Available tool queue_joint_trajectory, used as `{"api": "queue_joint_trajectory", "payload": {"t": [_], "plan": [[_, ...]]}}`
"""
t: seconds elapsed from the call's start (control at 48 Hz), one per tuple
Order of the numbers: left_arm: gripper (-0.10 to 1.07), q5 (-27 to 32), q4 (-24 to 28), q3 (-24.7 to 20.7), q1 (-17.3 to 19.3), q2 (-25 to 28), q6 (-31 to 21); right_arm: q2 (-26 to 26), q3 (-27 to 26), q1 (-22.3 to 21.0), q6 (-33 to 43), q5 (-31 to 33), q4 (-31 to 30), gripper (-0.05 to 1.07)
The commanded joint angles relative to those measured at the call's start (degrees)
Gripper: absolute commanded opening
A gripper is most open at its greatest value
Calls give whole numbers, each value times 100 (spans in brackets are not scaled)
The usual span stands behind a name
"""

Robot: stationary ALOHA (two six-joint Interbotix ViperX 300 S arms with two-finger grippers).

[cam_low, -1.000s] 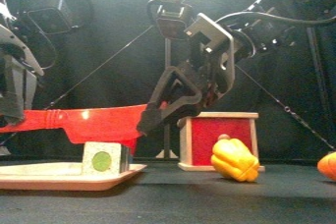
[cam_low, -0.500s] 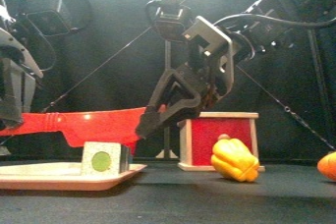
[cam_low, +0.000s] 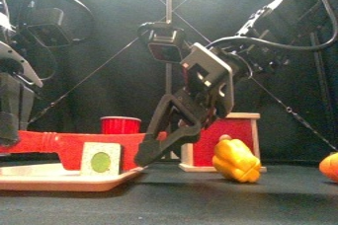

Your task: Cut sushi roll

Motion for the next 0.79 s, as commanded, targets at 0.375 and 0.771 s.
{"api": "queue_joint_trajectory", "payload": {"t": [0.375, 0.771], "plan": [[29, 35, -97, -44, -167, -53, 18, -132, 44, -70, 18, -387, 9, 18], [29, 35, -185, -44, -343, -105, 18, -220, -9, 18, 18, -677, -325, 18]]}}
